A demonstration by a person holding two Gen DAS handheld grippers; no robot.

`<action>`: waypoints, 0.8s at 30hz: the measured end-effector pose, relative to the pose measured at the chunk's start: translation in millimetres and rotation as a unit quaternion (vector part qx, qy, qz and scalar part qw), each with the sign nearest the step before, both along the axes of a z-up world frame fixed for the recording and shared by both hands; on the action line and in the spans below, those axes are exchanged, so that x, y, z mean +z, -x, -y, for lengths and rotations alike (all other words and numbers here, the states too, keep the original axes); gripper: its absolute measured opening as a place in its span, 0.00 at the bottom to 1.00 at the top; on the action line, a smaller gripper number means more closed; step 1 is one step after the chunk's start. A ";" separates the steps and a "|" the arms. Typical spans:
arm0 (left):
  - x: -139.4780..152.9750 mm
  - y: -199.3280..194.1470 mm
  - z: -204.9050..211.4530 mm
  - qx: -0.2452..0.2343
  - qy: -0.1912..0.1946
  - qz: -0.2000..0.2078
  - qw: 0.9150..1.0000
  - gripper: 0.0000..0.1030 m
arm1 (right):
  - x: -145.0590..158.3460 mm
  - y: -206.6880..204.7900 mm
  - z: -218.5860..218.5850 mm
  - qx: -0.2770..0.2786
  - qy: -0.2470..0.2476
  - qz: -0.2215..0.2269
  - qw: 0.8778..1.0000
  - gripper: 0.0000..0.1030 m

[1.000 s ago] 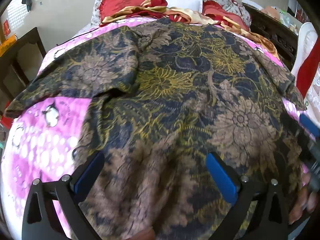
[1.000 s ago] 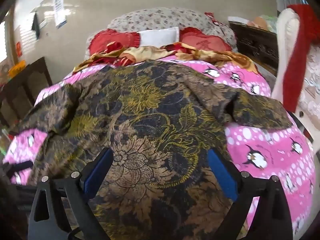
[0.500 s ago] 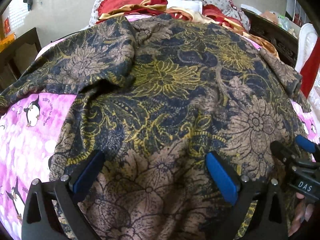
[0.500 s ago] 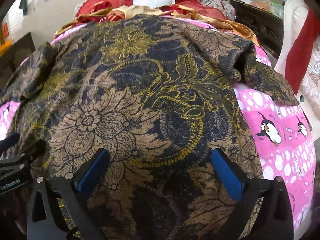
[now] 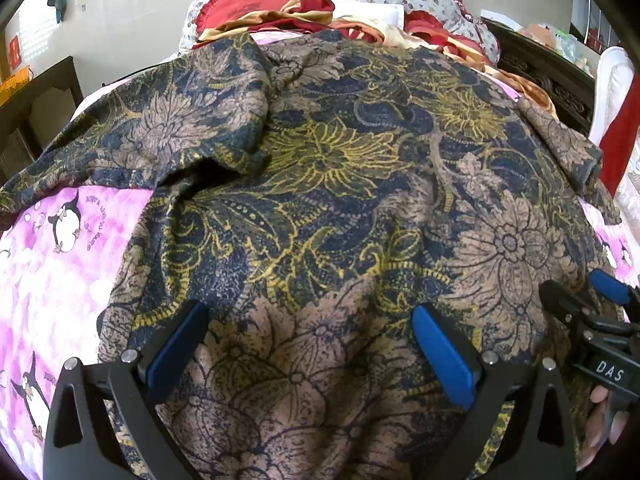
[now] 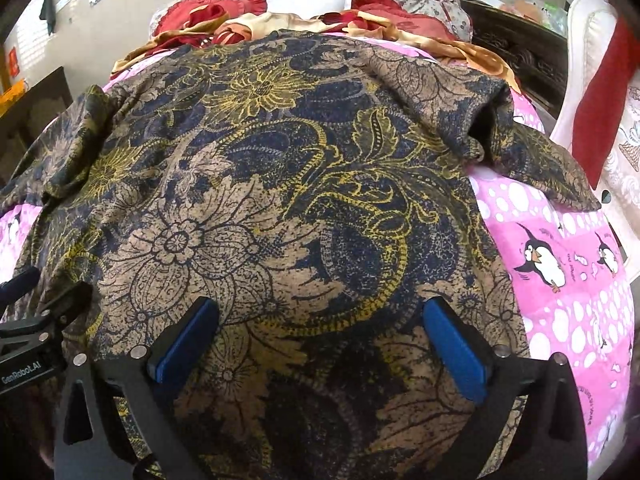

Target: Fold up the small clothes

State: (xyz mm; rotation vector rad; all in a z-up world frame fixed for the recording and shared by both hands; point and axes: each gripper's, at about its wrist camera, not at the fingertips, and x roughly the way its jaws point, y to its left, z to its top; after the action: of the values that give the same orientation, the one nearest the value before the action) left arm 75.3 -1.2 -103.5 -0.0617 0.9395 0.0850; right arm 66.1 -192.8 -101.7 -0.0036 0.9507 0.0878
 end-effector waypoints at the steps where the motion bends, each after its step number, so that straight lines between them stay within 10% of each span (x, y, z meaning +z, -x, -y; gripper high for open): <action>1: -0.1 0.0 0.1 0.000 -0.001 0.000 1.000 1.00 | 0.2 0.6 -0.6 0.000 0.002 0.000 1.000 1.00; 16: 3.5 11.3 5.2 -0.002 -0.016 -0.015 1.000 1.00 | 3.0 3.6 2.4 -0.002 0.001 -0.015 1.000 0.99; 24: 1.7 70.8 1.8 -0.046 0.002 -0.054 0.997 1.00 | 5.9 72.0 -1.8 0.049 0.027 -0.047 0.997 0.99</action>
State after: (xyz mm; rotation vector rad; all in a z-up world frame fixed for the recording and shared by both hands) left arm 4.5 -3.0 -101.9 -0.0182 1.0501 0.0010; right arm -5.9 -191.0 -95.8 -0.0974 1.0473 0.1541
